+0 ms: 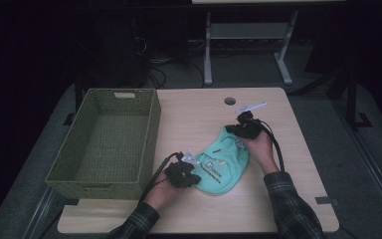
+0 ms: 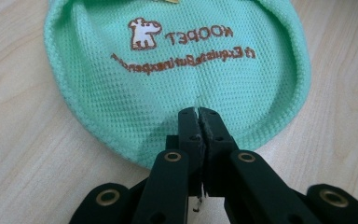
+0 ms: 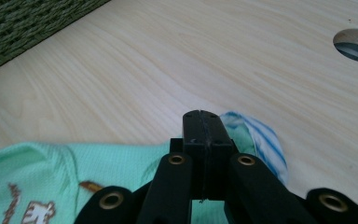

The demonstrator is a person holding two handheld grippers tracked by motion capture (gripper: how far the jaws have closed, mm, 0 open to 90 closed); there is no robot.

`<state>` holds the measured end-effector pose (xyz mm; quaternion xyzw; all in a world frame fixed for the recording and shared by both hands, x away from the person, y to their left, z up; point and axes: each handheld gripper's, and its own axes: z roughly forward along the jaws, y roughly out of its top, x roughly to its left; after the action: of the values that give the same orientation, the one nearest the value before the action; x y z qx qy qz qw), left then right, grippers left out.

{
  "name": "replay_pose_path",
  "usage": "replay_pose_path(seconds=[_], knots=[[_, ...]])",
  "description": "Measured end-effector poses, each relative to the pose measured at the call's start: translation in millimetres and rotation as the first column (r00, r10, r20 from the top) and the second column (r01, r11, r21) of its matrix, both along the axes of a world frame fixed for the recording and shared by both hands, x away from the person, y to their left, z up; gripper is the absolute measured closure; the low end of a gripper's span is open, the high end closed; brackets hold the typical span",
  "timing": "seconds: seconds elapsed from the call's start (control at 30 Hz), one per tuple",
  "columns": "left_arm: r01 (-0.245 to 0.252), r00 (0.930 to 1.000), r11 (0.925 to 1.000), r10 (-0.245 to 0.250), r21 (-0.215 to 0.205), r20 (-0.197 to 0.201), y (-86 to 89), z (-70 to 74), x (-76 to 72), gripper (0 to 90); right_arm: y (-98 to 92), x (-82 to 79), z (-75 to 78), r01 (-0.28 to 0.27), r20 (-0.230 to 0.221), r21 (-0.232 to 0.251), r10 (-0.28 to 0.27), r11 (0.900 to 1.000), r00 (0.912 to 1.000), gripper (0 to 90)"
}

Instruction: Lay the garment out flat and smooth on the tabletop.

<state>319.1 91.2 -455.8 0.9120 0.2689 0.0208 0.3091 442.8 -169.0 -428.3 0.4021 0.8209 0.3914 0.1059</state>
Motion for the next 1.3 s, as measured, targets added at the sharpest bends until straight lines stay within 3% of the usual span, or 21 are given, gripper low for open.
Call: replay_pose_path(seconds=[0.13,0.37,0.57,0.73,1.1,1.3], knots=[[-0.01,0.9998,0.9998,0.01,0.02,0.019,-2.0,2.5,1.3,89.1,-5.4,-12.4,2.6,-0.004,0.008,-0.002,0.004,1.0,1.0,89.7],[-0.041,0.9982,0.9991,0.042,-0.005,0.044,-2.2,13.4,10.1,89.4,-17.7,-37.6,1.8,-0.026,0.05,-0.019,0.027,0.999,0.9984,89.6],[-0.072,0.9943,0.9973,0.073,-0.017,0.078,-6.2,19.7,24.1,89.4,-27.4,-61.5,-0.5,-0.041,0.069,-0.01,0.041,0.999,0.9968,89.7],[-0.077,0.9937,0.9963,0.08,-0.038,0.079,-10.8,21.5,40.2,89.5,-35.4,-73.8,-2.1,-0.037,0.083,0.0,0.037,0.999,0.9959,89.7],[-0.11,0.9876,0.9909,0.118,-0.078,0.104,-17.5,24.1,74.1,89.5,-44.1,-100.2,-11.5,-0.044,0.045,-0.009,0.045,0.999,0.998,89.7],[-0.093,0.9873,0.9941,0.099,-0.056,0.124,-25.2,24.1,85.0,89.5,-45.4,-123.8,-18.4,-0.058,0.034,-0.008,0.058,0.998,0.9977,89.7]])
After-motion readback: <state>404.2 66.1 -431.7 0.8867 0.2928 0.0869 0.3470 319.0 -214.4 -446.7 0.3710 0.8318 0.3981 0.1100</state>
